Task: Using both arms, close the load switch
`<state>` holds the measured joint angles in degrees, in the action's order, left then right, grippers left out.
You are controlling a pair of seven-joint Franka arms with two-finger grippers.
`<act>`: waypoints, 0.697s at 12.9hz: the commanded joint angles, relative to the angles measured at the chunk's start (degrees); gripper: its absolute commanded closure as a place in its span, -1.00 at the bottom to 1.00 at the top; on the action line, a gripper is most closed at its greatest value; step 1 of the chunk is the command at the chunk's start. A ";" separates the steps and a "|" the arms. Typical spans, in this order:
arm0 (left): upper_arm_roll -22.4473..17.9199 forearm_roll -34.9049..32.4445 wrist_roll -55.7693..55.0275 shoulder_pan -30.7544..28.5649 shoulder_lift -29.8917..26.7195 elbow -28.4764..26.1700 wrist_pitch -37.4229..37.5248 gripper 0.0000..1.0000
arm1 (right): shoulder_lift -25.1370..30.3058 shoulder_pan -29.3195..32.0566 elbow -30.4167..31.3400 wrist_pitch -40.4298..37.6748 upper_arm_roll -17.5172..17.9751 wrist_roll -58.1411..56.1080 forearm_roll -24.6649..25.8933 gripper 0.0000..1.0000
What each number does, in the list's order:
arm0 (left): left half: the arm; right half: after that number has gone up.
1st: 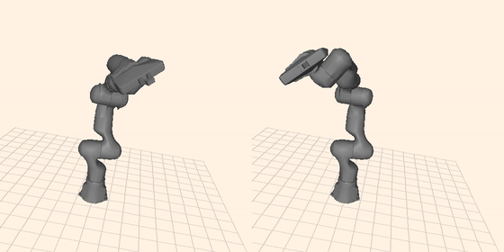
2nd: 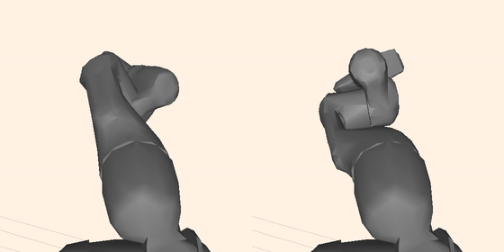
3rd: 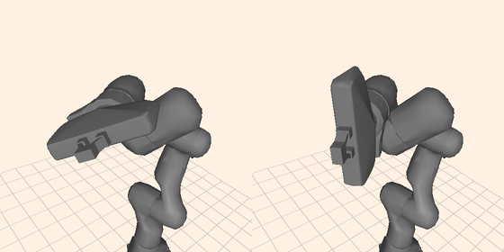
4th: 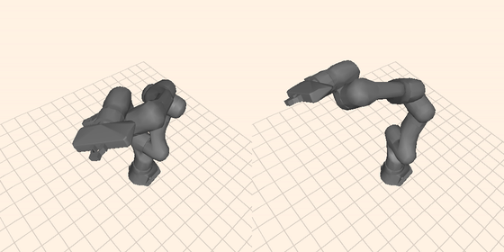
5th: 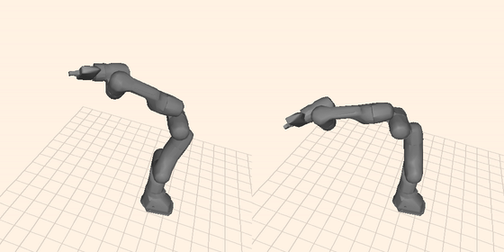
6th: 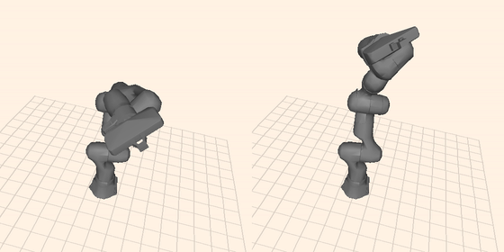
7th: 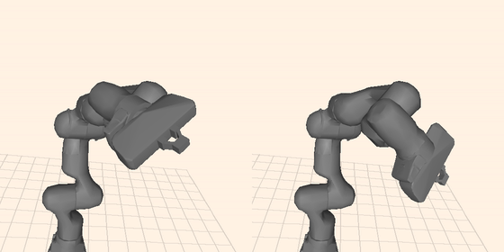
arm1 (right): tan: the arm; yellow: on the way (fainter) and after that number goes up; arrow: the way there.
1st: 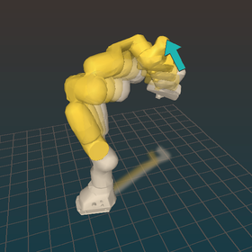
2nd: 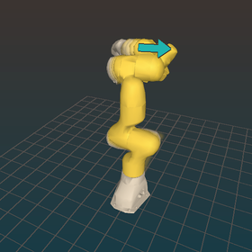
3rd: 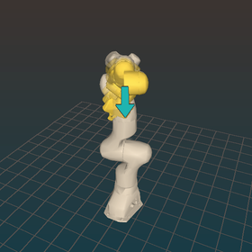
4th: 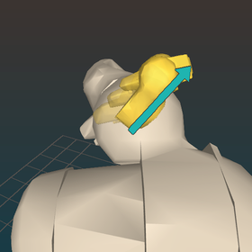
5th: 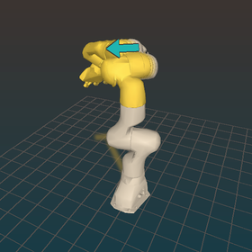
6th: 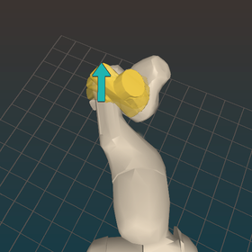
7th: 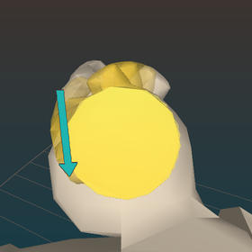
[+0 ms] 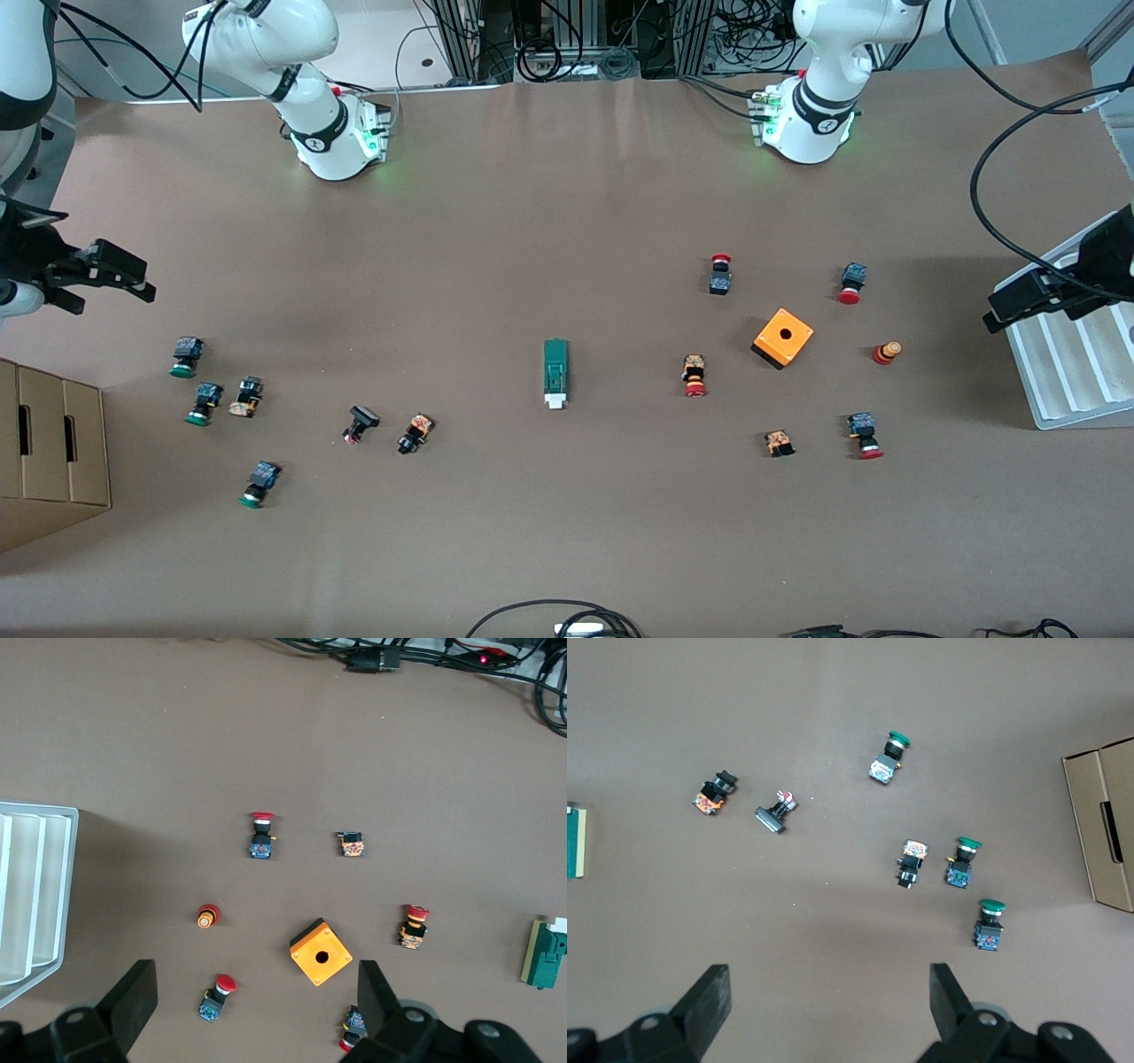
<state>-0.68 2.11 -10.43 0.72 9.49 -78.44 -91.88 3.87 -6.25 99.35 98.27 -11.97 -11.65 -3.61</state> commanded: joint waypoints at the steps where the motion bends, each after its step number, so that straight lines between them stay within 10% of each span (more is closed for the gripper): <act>1: 0.50 0.18 0.76 -2.12 -0.08 -0.40 1.44 -1.00 | 1.05 -0.08 1.02 0.95 0.20 -0.74 1.32 -1.00; 9: 0.59 -0.08 0.85 -2.92 -0.52 -0.40 3.46 -1.00 | 1.14 -0.17 1.10 1.57 0.37 -0.56 1.32 -1.00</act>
<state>-0.51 2.10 -10.38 -1.74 9.63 -79.01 -89.53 3.87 -6.25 99.35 98.90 -11.69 -11.73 -3.61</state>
